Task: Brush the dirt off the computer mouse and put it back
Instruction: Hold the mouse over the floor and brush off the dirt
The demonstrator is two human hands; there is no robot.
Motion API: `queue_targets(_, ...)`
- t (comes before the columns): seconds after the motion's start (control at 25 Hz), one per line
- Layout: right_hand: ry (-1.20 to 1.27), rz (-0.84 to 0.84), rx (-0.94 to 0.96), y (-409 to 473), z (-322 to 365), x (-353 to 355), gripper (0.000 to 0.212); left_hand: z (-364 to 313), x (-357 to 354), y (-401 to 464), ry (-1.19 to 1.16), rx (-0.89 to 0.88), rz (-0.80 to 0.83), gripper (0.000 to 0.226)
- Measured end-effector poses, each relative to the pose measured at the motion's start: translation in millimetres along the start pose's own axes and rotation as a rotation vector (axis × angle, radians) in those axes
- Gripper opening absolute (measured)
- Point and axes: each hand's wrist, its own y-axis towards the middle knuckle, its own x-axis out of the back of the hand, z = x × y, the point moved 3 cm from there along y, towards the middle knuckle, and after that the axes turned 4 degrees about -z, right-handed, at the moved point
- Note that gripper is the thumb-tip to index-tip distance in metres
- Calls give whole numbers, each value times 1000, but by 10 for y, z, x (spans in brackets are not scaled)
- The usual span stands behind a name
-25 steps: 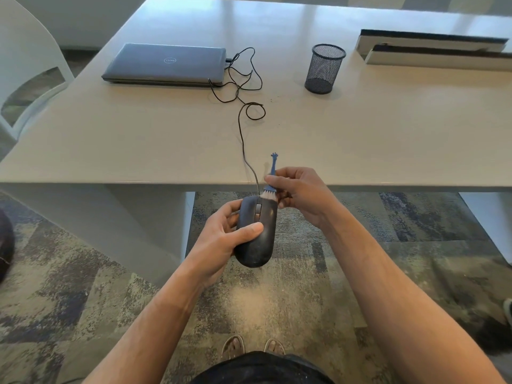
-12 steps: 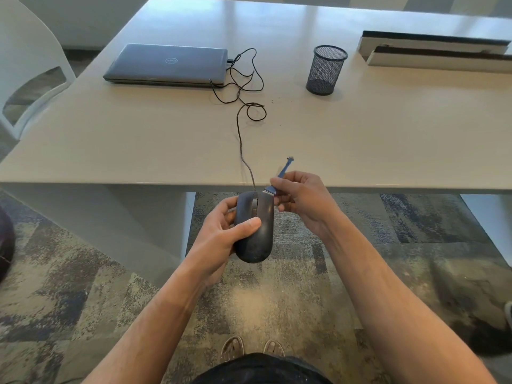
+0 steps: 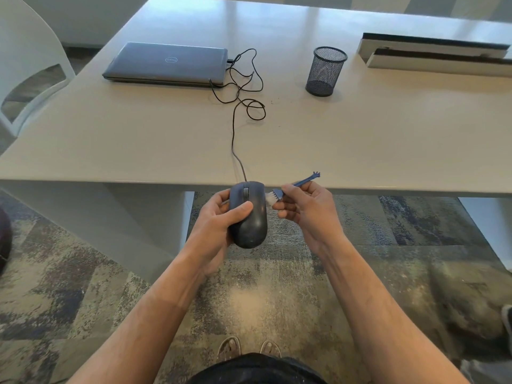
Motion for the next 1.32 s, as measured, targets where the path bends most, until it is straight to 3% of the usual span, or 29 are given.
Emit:
queue_targets(0.32, -40, 65, 95, -237, 26, 40, 12, -82, -10, 2, -23, 20, -6, 52)
queue_targets(0.48, -13, -62, 128, -84, 176, 56, 12, -90, -46, 6, 3, -3, 48, 46)
queue_targets(0.76, -40, -17, 142, -260, -31, -149, 14, -76, -46, 50, 28, -23, -88, 48)
queue_targets(1.04, -40, 46, 152, -464, -134, -154, 22, -57, -44, 93, 19, -7, -176, 28)
queue_targets(1.32, 42, -165, 132, -63, 22, -65, 27, -74, -125, 113, 44, -22, -152, 36)
